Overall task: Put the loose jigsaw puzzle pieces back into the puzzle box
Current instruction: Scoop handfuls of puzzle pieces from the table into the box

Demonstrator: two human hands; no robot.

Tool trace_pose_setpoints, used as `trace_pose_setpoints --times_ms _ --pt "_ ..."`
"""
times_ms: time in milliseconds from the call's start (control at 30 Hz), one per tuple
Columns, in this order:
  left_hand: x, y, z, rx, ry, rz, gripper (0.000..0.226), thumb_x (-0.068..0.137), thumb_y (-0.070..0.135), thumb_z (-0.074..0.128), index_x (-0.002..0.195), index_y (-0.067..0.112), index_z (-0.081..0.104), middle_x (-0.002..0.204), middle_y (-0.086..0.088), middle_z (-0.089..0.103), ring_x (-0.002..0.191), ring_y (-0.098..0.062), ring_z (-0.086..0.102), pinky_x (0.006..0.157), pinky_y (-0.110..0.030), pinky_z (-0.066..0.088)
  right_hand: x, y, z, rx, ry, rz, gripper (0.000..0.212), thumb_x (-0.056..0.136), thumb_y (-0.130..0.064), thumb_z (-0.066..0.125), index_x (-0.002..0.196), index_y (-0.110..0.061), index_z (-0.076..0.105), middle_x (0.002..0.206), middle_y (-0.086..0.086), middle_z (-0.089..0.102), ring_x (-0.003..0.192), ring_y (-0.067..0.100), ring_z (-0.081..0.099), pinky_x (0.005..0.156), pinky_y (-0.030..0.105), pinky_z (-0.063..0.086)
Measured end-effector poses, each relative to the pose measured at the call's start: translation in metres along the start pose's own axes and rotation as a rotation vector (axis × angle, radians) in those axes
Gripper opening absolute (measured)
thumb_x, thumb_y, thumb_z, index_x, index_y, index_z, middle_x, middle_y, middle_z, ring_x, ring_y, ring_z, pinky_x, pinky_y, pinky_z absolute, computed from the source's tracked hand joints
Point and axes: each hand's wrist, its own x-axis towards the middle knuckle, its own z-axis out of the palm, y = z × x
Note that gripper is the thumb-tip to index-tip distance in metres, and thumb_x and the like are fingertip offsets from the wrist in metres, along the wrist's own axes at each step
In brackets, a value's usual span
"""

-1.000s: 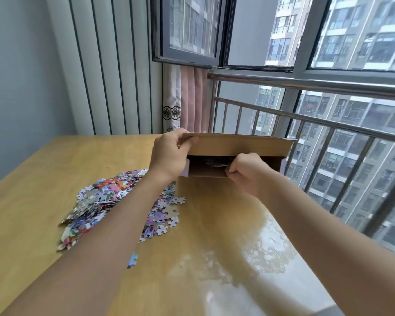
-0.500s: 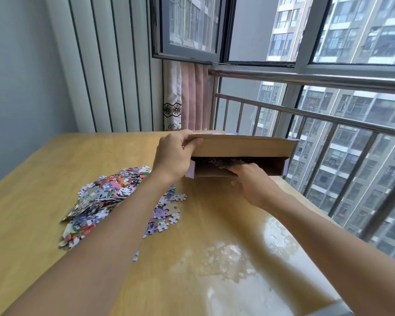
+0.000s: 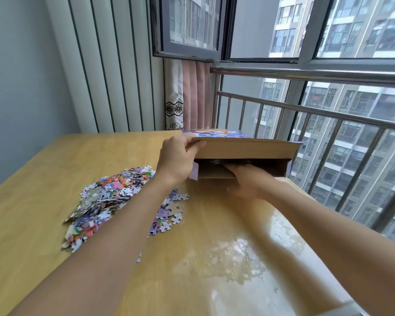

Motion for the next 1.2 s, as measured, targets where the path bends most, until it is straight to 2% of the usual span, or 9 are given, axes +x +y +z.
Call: trace_pose_setpoints --times_ms 100,267,533,700,800,900,1000,1100,1200 --pt "-0.001 -0.001 0.001 0.006 -0.006 0.005 0.021 0.096 0.027 0.066 0.110 0.017 0.077 0.089 0.001 0.075 0.080 -0.014 0.063 0.066 -0.014 0.043 0.005 0.003 -0.003 0.005 -0.011 0.005 0.075 0.089 -0.039 0.067 0.153 -0.043 0.029 0.143 -0.005 0.055 0.121 0.023 0.057 0.099 0.036 0.051" --pt "-0.005 -0.004 0.007 -0.035 -0.030 -0.040 0.018 0.096 0.023 0.065 0.105 0.014 0.078 0.089 0.001 0.075 0.081 -0.016 0.063 0.068 -0.018 0.044 -0.018 -0.021 0.006 -0.100 0.271 -0.111 0.042 0.092 -0.030 0.060 0.134 -0.029 0.060 0.128 -0.002 0.067 0.111 0.027 0.064 0.081 0.039 0.055" --pt "-0.019 -0.014 0.013 -0.026 -0.255 -0.172 0.014 0.098 0.017 0.063 0.088 0.012 0.073 0.073 0.008 0.064 0.069 -0.008 0.053 0.069 -0.023 0.041 -0.040 -0.066 0.017 0.265 0.356 -0.175 0.032 0.073 -0.019 0.045 0.094 -0.025 0.069 0.079 -0.005 0.070 0.072 0.028 0.062 0.062 0.039 0.053" --pt "-0.020 -0.013 -0.029 -0.095 -0.640 -0.253 0.026 0.091 0.006 0.069 0.115 0.017 0.069 0.112 0.000 0.073 0.104 -0.010 0.069 0.096 -0.029 0.054 -0.045 -0.093 0.012 0.420 0.286 -0.269 0.019 0.076 -0.010 0.046 0.076 -0.012 0.064 0.063 0.002 0.056 0.060 0.027 0.044 0.057 0.040 0.044" --pt "-0.025 -0.018 -0.072 0.055 -0.618 -0.243 0.035 0.091 0.009 0.070 0.123 0.024 0.065 0.121 0.006 0.069 0.114 -0.005 0.063 0.102 -0.027 0.050 -0.047 -0.116 0.014 0.458 0.146 -0.224 0.009 0.082 -0.014 0.050 0.079 -0.007 0.054 0.063 0.007 0.050 0.060 0.024 0.039 0.057 0.039 0.034" --pt "-0.042 -0.036 -0.115 0.312 -0.376 -0.266 0.035 0.094 0.039 0.067 0.127 0.028 0.063 0.129 0.012 0.062 0.121 -0.009 0.056 0.103 -0.028 0.042 -0.046 -0.146 0.027 0.532 -0.067 -0.197 0.039 0.091 -0.041 0.063 0.116 -0.013 0.052 0.110 0.007 0.061 0.099 0.020 0.054 0.083 0.036 0.043" --pt "-0.070 -0.071 -0.143 0.639 -0.195 -0.423 0.065 0.092 0.069 0.046 0.139 0.025 0.053 0.144 -0.002 0.052 0.131 -0.027 0.047 0.107 -0.040 0.039 -0.035 -0.167 0.036 0.541 -0.182 -0.012 0.106 0.078 -0.078 0.061 0.153 -0.011 0.025 0.157 0.013 0.028 0.147 0.030 0.025 0.119 0.045 0.027" --pt "-0.094 -0.098 -0.157 0.700 -0.206 -0.797 0.091 0.088 0.080 0.019 0.153 0.017 0.032 0.155 -0.015 0.037 0.141 -0.039 0.033 0.115 -0.048 0.030 -0.014 -0.187 0.038 0.521 -0.221 0.132 0.116 0.065 -0.091 0.058 0.141 -0.006 0.041 0.136 0.014 0.045 0.138 0.031 0.038 0.107 0.044 0.041" --pt "-0.096 -0.096 -0.157 0.396 -0.203 -0.894 0.081 0.098 0.069 0.018 0.157 0.015 0.021 0.163 -0.011 0.026 0.148 -0.031 0.028 0.118 -0.042 0.026 -0.003 -0.209 0.033 0.667 -0.195 0.153 0.089 0.063 -0.084 0.070 0.115 -0.015 0.051 0.106 0.001 0.058 0.101 0.023 0.057 0.073 0.033 0.046"
